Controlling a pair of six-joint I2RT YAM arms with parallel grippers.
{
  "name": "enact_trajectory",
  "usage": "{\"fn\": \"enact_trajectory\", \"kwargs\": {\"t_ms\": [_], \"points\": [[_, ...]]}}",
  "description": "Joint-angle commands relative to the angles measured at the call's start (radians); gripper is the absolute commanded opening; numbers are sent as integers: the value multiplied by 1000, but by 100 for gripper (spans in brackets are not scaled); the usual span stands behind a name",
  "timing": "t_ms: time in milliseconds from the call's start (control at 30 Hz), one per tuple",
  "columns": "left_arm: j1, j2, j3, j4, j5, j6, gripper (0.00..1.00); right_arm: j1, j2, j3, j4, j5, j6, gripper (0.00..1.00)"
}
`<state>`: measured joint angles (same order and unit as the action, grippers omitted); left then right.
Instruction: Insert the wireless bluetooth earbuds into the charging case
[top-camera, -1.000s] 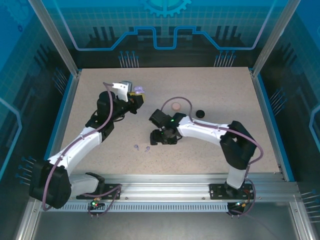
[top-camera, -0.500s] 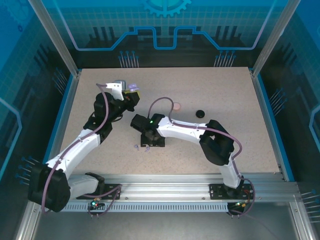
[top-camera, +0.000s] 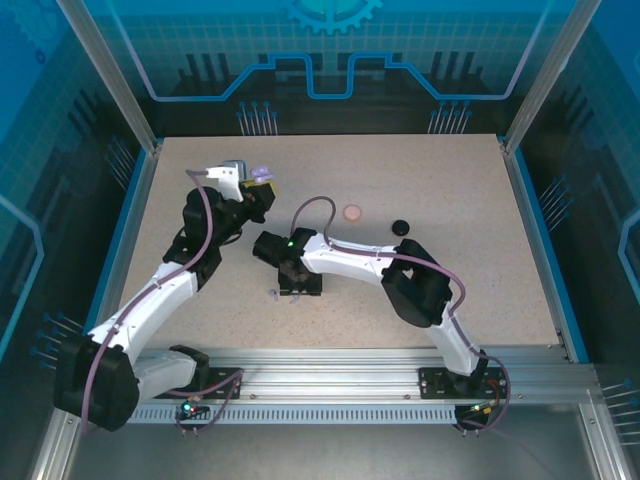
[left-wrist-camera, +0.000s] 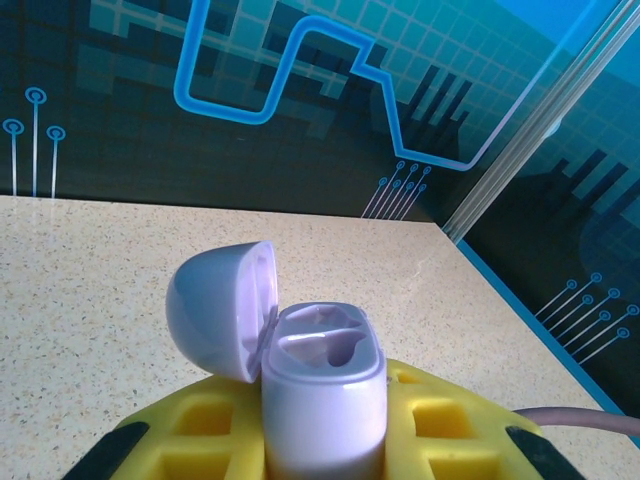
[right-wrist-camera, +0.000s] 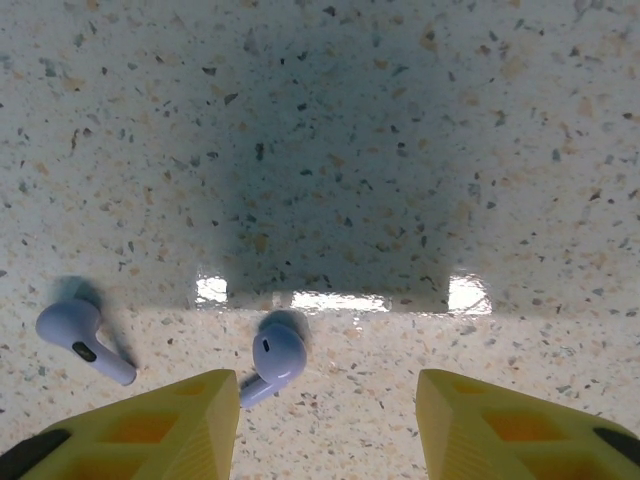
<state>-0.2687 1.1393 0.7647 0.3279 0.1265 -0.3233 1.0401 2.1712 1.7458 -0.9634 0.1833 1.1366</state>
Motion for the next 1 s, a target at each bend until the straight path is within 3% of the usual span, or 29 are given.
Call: {"fn": "enact_trajectory", "kwargs": {"t_ms": [0, 567, 967], "points": [[13, -28, -13, 40, -11, -17, 0, 11, 40, 51, -56, 7, 4, 50], [26, -32, -27, 59, -7, -20, 0, 11, 128, 114, -78, -40, -6, 43], [29, -20, -28, 69, -1, -22, 0, 9, 132, 105, -71, -41, -15, 28]]}}
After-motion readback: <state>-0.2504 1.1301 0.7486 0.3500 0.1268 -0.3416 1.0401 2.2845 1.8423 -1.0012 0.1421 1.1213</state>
